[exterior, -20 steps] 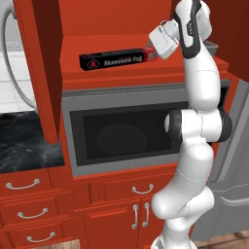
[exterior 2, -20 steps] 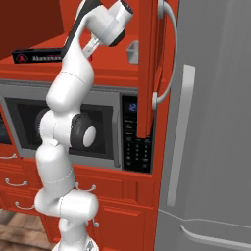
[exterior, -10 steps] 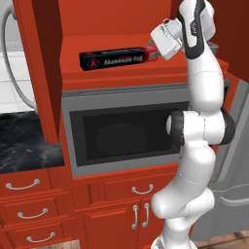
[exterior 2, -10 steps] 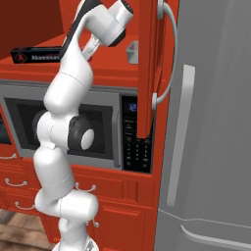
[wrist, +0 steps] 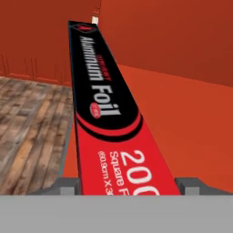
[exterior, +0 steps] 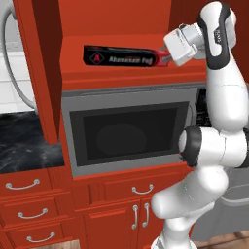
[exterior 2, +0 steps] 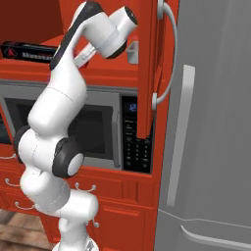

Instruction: Retrieve the tupperware and aluminum foil from the cabinet and place them on the dining counter near the plate with lemon wedge and potato to prepare for storing leftovers.

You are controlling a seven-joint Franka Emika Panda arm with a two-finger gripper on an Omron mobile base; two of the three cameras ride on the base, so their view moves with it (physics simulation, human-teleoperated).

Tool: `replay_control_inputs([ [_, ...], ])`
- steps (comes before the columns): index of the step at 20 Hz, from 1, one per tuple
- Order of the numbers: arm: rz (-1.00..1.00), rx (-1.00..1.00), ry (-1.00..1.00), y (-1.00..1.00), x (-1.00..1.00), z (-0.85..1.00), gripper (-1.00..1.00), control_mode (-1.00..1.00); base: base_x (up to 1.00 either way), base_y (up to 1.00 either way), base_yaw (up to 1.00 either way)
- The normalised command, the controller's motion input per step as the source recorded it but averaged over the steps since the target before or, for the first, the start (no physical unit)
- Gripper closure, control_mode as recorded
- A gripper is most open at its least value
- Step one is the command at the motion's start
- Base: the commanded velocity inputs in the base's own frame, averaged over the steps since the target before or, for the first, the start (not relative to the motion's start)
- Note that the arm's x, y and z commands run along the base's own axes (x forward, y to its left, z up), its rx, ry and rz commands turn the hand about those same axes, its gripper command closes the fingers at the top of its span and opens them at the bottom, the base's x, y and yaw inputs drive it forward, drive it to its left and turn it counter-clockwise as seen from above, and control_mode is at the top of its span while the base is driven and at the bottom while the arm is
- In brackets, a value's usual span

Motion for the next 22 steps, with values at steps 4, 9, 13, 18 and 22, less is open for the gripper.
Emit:
replay_control_inputs([
  [4,-0.13,0.1,0.0,-0.19,-1.0,-0.05,1.0,-1.0,0.0,0.0,0.0],
  [9,-0.05,-0.09,-0.02,0.0,-1.0,-0.36,1.0,-1.0,0.0,0.0,0.0],
  [13,0.0,-0.28,0.01,0.0,-1.0,-0.46,1.0,-1.0,0.0,0.0,0.0],
  [18,0.0,-0.36,0.08,0.0,-0.99,-0.65,1.0,-1.0,0.0,0.0,0.0],
  [22,-0.04,-0.21,0.06,0.0,-0.67,-0.4,1.0,-1.0,0.0,0.0,0.0],
])
